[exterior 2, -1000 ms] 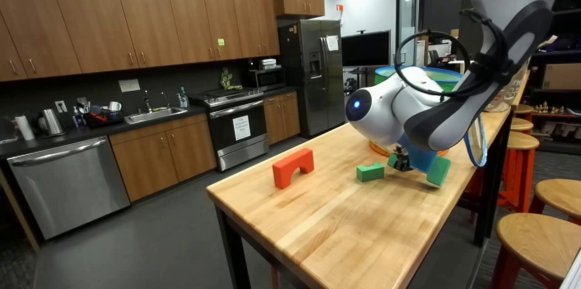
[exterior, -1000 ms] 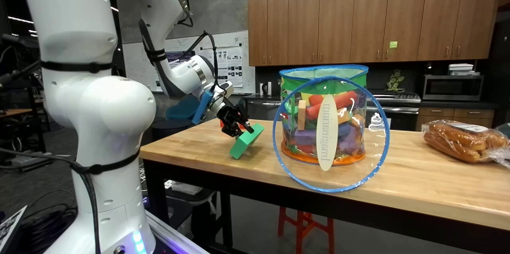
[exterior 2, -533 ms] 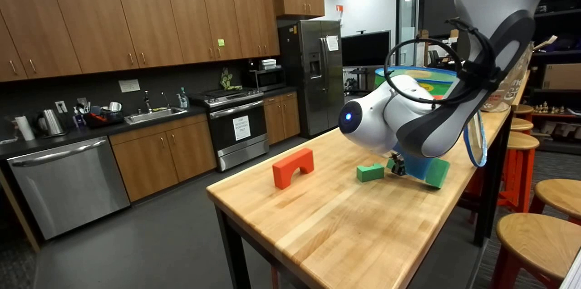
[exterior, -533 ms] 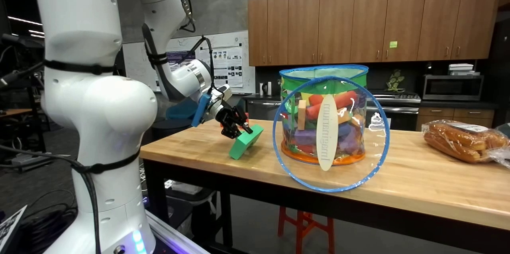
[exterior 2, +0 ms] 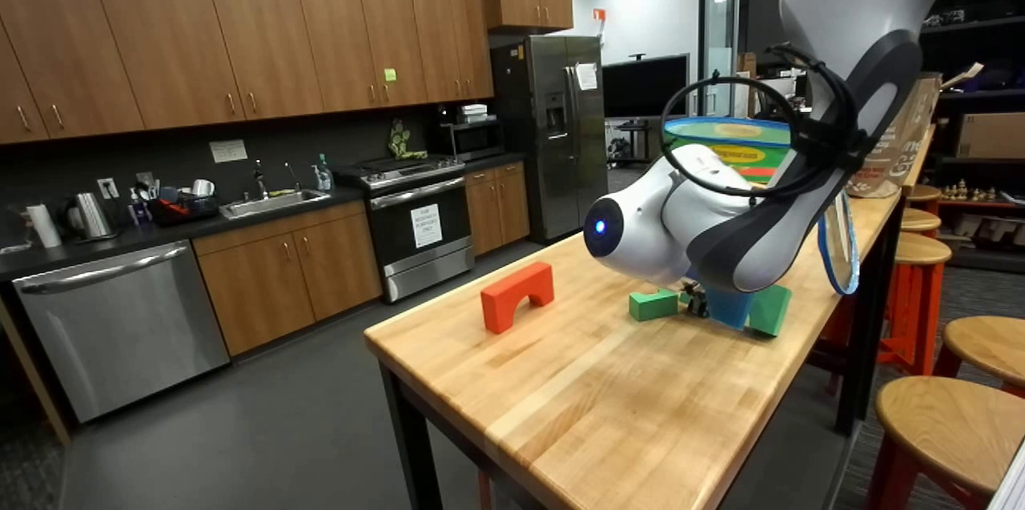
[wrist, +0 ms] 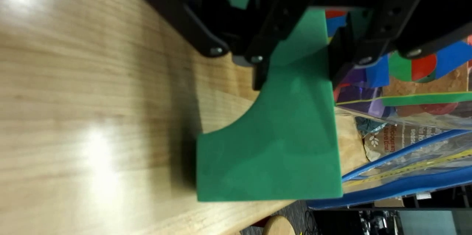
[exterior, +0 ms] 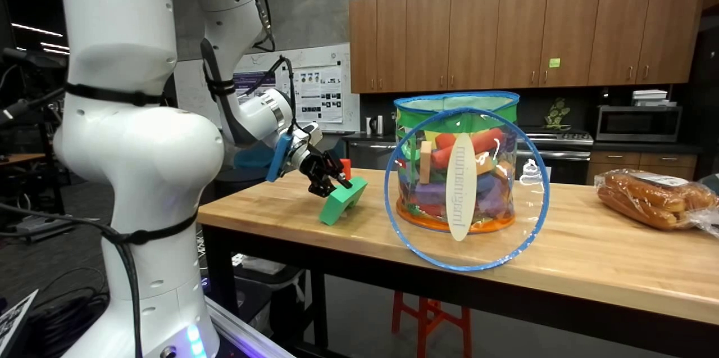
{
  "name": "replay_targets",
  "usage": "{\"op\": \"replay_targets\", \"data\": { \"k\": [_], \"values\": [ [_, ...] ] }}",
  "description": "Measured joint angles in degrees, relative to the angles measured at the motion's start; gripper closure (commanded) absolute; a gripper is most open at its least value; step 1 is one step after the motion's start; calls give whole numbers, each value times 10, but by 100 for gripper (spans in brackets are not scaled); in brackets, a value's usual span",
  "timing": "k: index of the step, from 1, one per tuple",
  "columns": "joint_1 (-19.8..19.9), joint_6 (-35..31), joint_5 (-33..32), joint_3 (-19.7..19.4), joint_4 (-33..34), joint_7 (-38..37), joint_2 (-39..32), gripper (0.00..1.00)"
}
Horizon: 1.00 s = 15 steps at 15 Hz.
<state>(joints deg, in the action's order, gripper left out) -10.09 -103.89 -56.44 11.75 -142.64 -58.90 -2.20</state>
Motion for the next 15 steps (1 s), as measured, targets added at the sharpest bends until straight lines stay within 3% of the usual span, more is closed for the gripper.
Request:
{"op": "replay_targets", "data": {
  "k": [15],
  "values": [
    [-36,93,-8,11,35,-84,-62,85]
  ]
}}
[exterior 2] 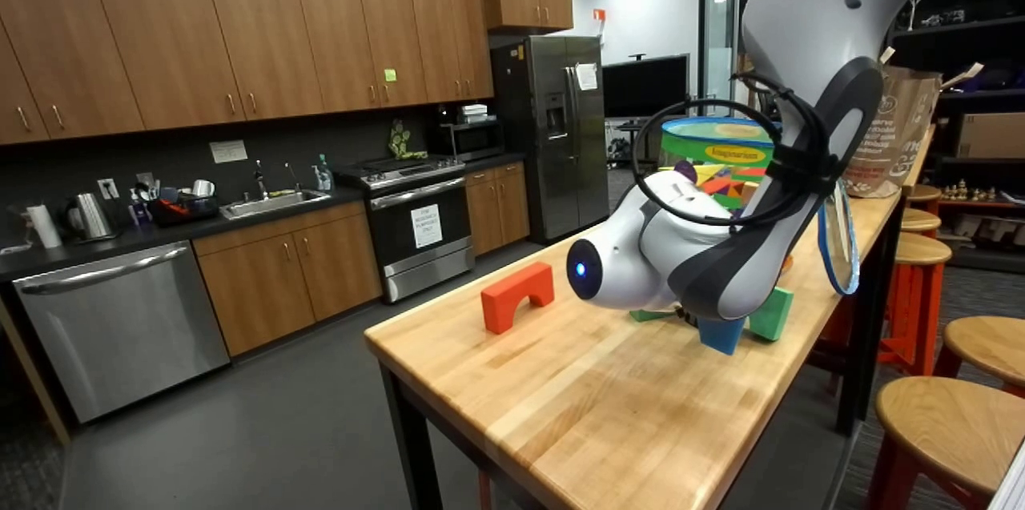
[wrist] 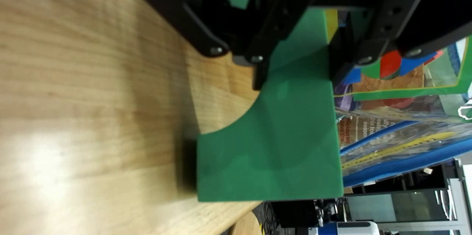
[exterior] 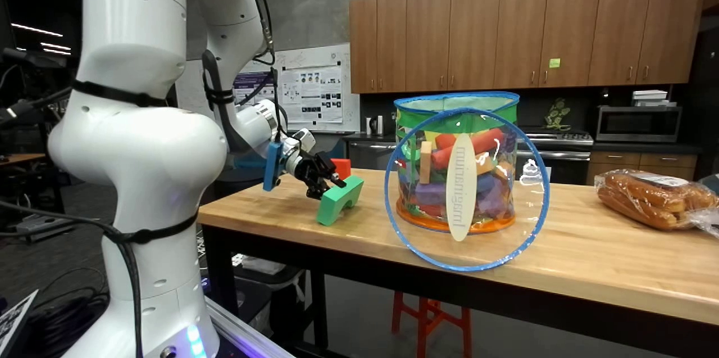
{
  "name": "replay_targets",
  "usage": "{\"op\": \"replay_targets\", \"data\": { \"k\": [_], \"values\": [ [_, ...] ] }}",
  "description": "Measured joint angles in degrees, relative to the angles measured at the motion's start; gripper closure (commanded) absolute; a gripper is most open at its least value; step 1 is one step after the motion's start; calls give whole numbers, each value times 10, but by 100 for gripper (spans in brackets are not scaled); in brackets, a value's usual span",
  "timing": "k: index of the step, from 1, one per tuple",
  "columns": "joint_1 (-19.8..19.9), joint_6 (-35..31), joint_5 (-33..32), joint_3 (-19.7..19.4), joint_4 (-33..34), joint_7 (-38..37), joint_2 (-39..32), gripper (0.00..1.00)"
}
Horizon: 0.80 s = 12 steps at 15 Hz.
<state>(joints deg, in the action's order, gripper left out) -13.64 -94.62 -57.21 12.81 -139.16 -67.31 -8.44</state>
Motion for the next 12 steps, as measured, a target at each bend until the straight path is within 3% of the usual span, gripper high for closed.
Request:
{"op": "replay_targets", "data": {
  "k": [1,2,4,5,6,7,9,12],
  "values": [
    [-2,4,0,1,2,-3,-3,85],
    [-4,9,0,2,3,-6,-7,76],
    [-8,18,0,5,6,-10,-13,74],
    [-10,22,0,7,7,-12,-16,69],
    [-12,27,0,9,8,-14,-19,48],
    [-15,30,0,11,8,-16,-22,45],
    [-19,32,1,14,9,-21,-28,24],
    [-24,31,1,21,12,-36,-44,3]
  ]
}}
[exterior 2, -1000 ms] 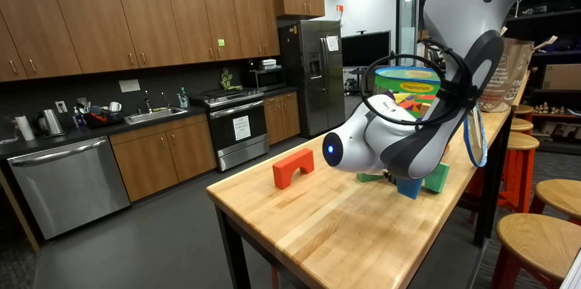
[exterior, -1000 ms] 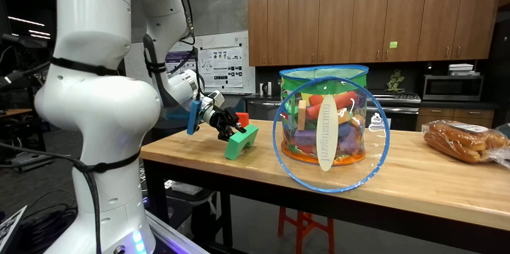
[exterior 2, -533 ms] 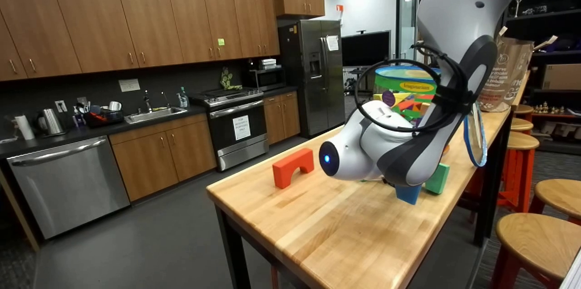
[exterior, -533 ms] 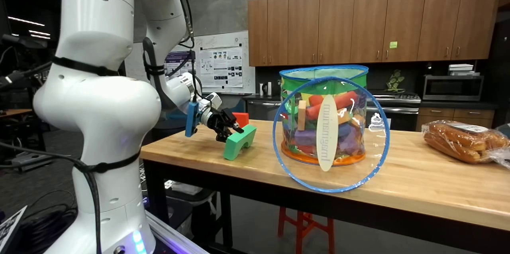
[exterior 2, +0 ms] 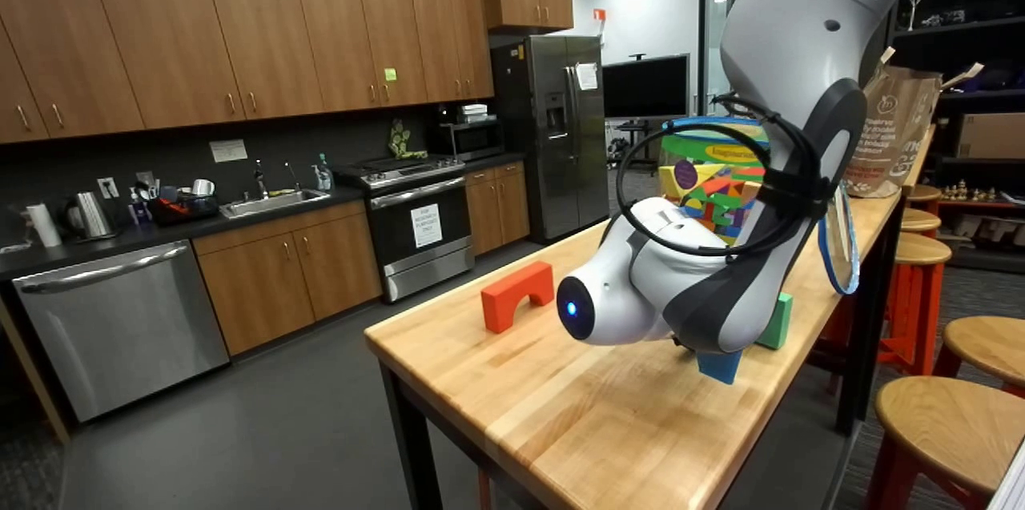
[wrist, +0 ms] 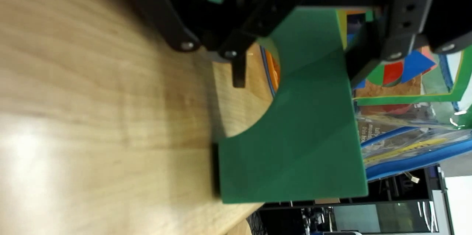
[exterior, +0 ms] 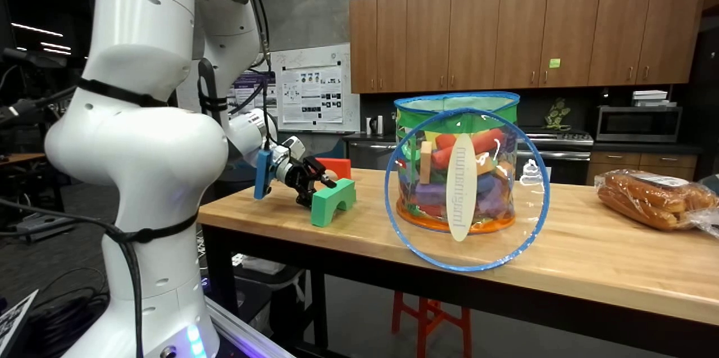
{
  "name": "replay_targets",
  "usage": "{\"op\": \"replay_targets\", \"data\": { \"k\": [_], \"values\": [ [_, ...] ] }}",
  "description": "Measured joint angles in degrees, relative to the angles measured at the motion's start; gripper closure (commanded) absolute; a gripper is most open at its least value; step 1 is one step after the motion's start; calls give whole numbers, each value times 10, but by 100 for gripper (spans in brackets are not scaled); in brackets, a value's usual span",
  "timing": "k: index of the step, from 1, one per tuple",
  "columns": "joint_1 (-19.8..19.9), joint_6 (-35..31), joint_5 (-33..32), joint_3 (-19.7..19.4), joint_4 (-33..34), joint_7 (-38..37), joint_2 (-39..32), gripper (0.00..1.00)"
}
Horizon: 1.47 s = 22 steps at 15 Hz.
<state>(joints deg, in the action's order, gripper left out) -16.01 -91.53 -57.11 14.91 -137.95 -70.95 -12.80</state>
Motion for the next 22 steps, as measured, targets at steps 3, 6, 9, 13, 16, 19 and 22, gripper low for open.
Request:
{"op": "replay_targets", "data": {
  "k": [3,6,9,13,16,19,22],
  "values": [
    [-3,4,1,4,4,-7,-7,4],
    [-4,4,2,5,10,-13,-4,0],
    [-3,-9,9,5,12,-24,4,0],
    [4,-42,33,4,10,-24,34,0],
    [15,-81,59,-1,3,-12,78,0],
    [32,-133,91,-16,-10,25,135,0],
    [52,-213,130,-42,-32,108,196,0]
  ]
}}
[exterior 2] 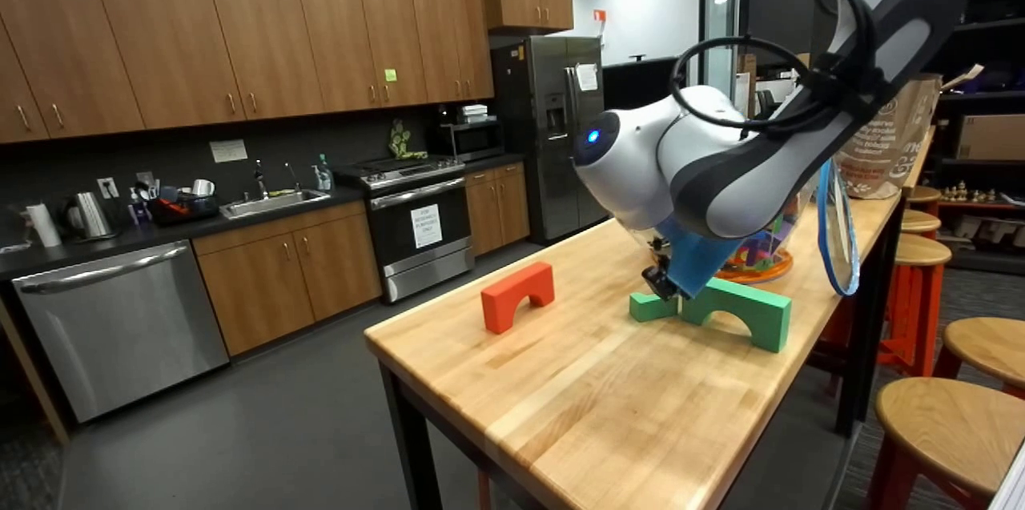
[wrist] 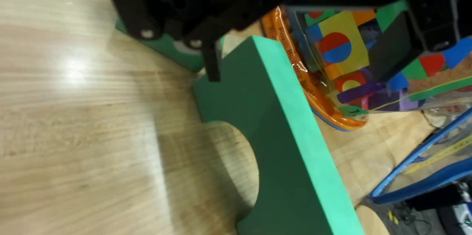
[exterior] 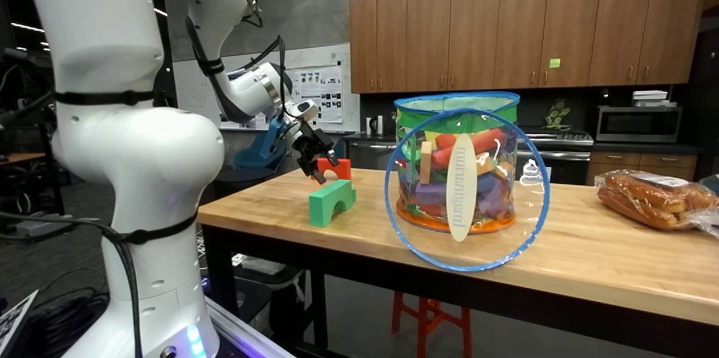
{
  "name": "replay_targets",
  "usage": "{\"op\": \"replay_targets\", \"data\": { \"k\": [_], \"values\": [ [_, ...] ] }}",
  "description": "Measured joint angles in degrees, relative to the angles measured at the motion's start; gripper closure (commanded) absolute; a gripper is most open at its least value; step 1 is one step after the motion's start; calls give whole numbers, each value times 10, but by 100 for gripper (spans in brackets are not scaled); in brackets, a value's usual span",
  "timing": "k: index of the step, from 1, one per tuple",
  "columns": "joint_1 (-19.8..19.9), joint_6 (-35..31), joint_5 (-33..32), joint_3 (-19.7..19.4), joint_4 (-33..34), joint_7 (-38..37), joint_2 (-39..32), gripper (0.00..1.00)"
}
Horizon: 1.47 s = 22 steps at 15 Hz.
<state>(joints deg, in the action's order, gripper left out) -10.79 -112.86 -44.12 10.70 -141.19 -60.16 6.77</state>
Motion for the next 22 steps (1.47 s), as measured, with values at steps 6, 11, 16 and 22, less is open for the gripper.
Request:
{"op": "replay_targets", "data": {
  "k": [6,11,16,22],
  "values": [
    [32,-165,103,-57,-79,222,90,0],
    [7,-219,235,-128,-130,444,126,0],
    [22,-190,345,-149,-141,623,148,0],
    [42,-146,378,-149,-140,700,171,0]
  ]
}}
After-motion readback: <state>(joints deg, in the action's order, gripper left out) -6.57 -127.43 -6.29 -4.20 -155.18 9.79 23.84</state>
